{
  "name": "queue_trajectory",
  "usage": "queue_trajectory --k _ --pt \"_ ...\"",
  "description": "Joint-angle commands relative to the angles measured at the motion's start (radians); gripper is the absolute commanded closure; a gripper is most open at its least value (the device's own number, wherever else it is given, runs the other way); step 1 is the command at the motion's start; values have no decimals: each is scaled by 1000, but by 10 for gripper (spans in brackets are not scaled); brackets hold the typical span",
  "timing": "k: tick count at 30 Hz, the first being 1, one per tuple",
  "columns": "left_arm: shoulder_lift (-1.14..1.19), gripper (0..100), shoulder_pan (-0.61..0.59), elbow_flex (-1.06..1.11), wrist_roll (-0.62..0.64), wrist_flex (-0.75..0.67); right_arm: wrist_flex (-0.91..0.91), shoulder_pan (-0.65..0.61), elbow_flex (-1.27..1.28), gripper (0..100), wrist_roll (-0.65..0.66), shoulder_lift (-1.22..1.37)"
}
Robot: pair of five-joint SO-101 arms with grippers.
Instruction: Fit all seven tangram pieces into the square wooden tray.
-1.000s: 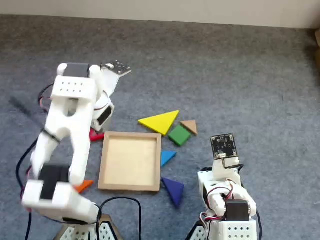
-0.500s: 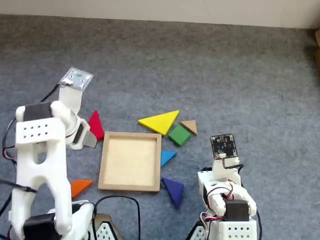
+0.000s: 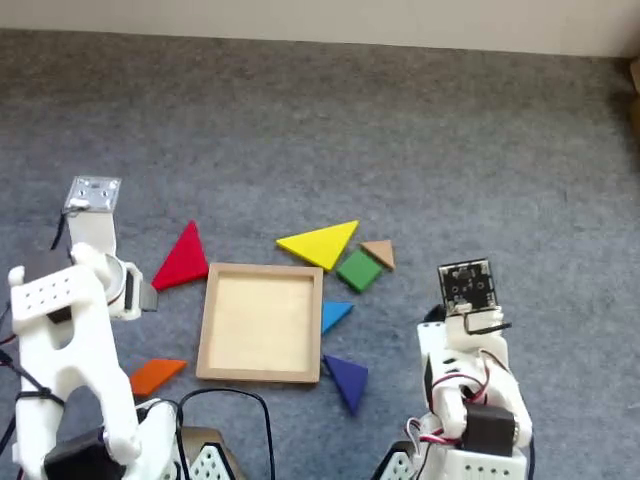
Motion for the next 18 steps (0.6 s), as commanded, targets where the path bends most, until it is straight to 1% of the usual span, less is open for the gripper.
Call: queue_trajectory --k 1,4,7,9,11,14,18 --pt "-28 765 -10 70 11 -78 -24 -31 -179 963 11 84" --pt "-28 765 -8 128 12 -141 -24 -70 -309 927 5 272" --pt "-28 765 -13 156 12 -176 -24 -108 -460 868 -68 476" --pt "-28 764 -13 157 12 -181 -30 -157 -545 840 -103 590" --pt "-28 762 -8 157 12 -184 -31 -228 -613 828 -129 673" --pt "-28 761 -8 156 12 -184 -35 -369 -682 828 -187 779" --pt "-27 761 -7 156 12 -184 -166 -519 -707 828 -273 888"
